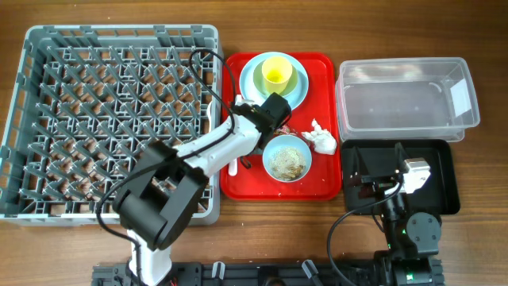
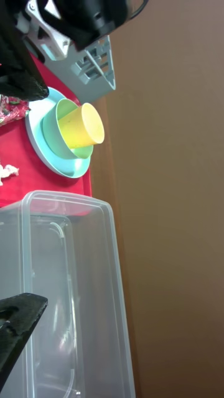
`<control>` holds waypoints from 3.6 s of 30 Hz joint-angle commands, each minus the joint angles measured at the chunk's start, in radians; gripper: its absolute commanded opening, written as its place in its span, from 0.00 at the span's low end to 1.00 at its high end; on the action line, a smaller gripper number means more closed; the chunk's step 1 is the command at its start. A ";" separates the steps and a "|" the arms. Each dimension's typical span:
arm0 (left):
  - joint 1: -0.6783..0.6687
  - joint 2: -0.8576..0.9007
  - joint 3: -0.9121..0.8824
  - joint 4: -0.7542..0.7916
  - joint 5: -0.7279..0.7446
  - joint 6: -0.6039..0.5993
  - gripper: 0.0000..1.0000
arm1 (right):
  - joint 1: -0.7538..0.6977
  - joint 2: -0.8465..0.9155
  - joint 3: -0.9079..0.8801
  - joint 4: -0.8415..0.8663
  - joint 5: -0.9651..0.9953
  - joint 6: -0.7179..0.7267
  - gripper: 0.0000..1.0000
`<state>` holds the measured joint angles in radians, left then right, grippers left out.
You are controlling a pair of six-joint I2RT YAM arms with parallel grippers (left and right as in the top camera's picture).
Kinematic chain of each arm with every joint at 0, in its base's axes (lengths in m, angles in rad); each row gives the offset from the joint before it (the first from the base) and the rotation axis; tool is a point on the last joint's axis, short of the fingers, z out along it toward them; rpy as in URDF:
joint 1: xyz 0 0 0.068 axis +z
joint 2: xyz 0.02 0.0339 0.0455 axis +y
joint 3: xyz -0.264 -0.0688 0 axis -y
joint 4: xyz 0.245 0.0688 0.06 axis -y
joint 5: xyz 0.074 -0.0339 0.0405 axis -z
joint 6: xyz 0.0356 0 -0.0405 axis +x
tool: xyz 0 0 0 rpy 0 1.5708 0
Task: Sort waste into correct bins and load items into the dishwasher rack
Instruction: 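Lower the left gripper and grasp the white fork, then carry the fork to the rack and insert it beside the spoon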
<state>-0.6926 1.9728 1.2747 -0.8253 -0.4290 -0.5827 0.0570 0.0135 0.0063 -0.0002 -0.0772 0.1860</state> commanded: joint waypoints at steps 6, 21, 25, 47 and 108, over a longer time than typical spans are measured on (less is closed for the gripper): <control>-0.005 0.038 0.001 0.008 -0.009 -0.010 0.06 | 0.002 -0.009 -0.001 0.003 0.010 0.000 1.00; -0.003 0.006 0.019 0.035 -0.029 -0.001 0.11 | 0.002 -0.009 -0.001 0.003 0.010 0.000 1.00; 0.021 -0.029 0.093 -0.025 -0.012 0.001 0.09 | 0.002 -0.008 -0.001 0.003 0.010 0.000 1.00; 0.035 -0.059 0.132 -0.072 0.283 0.381 0.41 | 0.002 -0.006 -0.001 0.003 0.010 0.000 1.00; 0.335 -0.544 -0.042 -0.045 0.324 0.336 0.04 | 0.002 -0.006 -0.001 0.003 0.010 0.000 1.00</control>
<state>-0.4515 1.4162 1.2232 -0.8368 -0.0765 -0.2424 0.0570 0.0135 0.0063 -0.0002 -0.0772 0.1860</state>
